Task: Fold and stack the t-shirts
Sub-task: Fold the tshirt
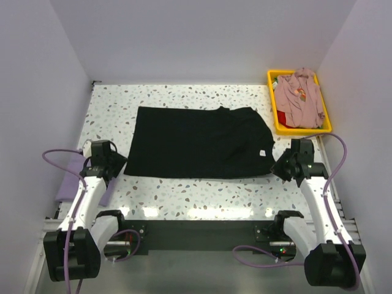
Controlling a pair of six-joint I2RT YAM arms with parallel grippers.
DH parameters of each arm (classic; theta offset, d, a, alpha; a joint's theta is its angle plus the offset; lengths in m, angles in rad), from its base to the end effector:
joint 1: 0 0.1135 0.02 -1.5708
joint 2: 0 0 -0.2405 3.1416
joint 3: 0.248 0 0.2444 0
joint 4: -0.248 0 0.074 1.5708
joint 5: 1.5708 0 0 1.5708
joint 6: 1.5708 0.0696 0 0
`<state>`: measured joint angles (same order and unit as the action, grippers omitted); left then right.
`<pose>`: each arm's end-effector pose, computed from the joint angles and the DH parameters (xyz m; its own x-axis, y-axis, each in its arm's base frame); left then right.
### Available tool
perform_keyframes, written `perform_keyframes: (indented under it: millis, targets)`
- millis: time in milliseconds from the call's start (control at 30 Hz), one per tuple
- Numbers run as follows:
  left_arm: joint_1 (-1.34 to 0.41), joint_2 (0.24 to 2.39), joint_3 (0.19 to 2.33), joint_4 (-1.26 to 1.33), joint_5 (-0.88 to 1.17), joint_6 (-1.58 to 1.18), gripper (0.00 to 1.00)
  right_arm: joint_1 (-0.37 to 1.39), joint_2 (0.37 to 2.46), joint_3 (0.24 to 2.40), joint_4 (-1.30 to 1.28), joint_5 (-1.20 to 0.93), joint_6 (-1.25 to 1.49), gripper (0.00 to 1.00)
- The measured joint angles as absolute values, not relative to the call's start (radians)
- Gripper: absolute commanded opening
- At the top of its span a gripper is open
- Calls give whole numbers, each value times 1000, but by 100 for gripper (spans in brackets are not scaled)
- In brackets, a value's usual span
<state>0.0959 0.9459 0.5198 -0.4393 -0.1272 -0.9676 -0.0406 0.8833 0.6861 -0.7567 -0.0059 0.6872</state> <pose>0.2108 0.0291 0.1564 -0.2843 -0.8480 -0.4473 -0.7244 0.4956 -0.4791 0.1944 -0.0075 0.1946 -0.6064 0.6595 -0.4441 0.5458 0.7515 0.3707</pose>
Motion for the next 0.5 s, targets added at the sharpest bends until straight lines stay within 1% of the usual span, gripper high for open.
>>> perform_keyframes:
  millis: [67,100,133,200,233,333,433,500]
  targets:
    - [96,941,520,-450,-136,-973,64,-41,891,691,-780,3,688,38]
    - [96,941,521,-453,-138,-971,65,-41,899,698,-789,7,683,40]
    - [96,942,523,-458,-138,-969,66,-41,910,708,-796,7,679,46]
    - [96,950,542,-459,-134,-955,67,-41,930,729,-790,3,655,49]
    - [96,959,563,-456,-130,-947,67,-41,944,743,-784,-7,640,53]
    - [96,1024,648,-415,-111,-920,67,-42,1002,781,-714,-74,591,55]
    - [82,1155,773,-350,-106,-881,67,-38,1103,822,-626,-131,565,55]
    - [63,1256,859,-318,-109,-850,66,-29,1207,870,-570,-149,549,55]
